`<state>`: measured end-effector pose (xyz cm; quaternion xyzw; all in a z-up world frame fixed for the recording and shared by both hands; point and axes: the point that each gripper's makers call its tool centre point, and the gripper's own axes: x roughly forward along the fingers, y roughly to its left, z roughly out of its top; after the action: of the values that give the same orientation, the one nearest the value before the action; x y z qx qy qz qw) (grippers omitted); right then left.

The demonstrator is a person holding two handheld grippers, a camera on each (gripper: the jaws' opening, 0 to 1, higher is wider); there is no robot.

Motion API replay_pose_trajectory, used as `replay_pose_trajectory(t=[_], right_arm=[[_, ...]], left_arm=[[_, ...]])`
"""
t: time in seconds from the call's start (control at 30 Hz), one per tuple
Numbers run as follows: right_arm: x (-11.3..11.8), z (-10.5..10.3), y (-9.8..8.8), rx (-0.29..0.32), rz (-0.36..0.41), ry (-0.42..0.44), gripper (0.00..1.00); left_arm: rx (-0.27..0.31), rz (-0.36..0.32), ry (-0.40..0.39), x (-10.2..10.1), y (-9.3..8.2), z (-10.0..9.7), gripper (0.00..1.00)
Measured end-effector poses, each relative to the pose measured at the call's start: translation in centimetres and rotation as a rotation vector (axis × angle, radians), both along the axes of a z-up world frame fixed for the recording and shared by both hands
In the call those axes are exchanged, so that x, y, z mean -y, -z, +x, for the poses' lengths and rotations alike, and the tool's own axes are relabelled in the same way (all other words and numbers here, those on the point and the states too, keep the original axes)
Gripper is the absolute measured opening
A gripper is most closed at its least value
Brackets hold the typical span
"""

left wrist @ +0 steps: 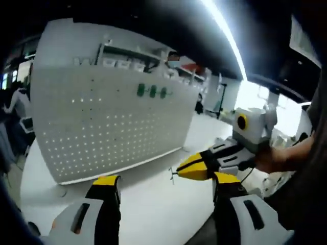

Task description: Insert the hook assembly into the mounting plate slot until the hook locks in place.

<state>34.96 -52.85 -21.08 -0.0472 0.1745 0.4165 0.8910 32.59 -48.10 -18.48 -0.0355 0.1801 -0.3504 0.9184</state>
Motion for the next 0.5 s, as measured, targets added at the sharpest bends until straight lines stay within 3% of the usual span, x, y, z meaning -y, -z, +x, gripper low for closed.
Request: replay_pose_trajectory(t=[0.17, 0.37, 0.5], right_arm=[[0.2, 0.7, -0.8, -0.016, 0.058, 0.029, 0.0], [0.3, 1.6, -2.0, -0.012, 0.109, 0.055, 0.0], [0.1, 2.1, -2.7, -0.007, 0.137, 0.064, 0.0]], left_arm=[[0.055, -0.075, 0.0, 0.6, -1.1, -0.4, 0.99], [0.05, -0.071, -0.016, 0.6, -0.8, -0.7, 1.0], [0.077, -0.098, -0.056, 0.0, -1.6, -0.4, 1.0]])
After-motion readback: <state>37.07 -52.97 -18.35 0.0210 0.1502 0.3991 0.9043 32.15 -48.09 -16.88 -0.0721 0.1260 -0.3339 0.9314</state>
